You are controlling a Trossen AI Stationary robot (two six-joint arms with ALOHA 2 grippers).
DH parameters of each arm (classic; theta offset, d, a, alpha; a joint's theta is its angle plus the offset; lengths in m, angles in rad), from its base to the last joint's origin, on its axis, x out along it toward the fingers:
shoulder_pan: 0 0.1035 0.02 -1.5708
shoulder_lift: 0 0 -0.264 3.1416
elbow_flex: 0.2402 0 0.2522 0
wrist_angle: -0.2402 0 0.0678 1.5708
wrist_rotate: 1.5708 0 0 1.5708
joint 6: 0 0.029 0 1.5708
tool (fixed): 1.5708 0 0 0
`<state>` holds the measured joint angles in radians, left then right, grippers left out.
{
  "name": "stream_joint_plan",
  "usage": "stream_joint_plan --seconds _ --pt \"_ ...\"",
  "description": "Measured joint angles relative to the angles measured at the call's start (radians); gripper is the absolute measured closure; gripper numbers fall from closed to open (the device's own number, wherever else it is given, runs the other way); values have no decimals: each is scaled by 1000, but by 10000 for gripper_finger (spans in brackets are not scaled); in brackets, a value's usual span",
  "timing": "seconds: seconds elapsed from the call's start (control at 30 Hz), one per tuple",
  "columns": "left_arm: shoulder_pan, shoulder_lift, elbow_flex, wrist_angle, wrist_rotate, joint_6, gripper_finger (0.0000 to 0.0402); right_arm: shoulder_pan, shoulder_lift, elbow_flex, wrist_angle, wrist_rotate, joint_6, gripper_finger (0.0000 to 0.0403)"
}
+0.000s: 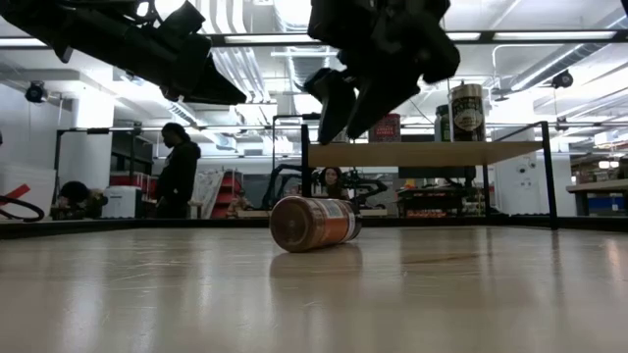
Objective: Shelf spices
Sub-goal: Put the black seasoning bottle on the shelf aligned with the red seasoning can
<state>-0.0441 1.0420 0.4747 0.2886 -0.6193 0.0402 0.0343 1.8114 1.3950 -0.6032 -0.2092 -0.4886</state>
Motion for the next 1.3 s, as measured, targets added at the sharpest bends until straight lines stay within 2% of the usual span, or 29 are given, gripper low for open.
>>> stream_joint_plan --seconds 0.2,0.53,0.77,1.07,1.3 --pt "0 0 0 1 0 0 209 -14 43 -20 36 -34 -23 158" --pt "0 0 0 2 0 1 209 -22 92 -20 36 -25 -90 145" --pt "0 0 0 1 0 2 209 -22 151 -20 50 85 -135 154" --pt "0 0 0 3 0 3 209 -22 180 -19 60 87 -141 172" --pt "0 0 0 3 0 3 209 -22 184 -18 41 78 -134 213"
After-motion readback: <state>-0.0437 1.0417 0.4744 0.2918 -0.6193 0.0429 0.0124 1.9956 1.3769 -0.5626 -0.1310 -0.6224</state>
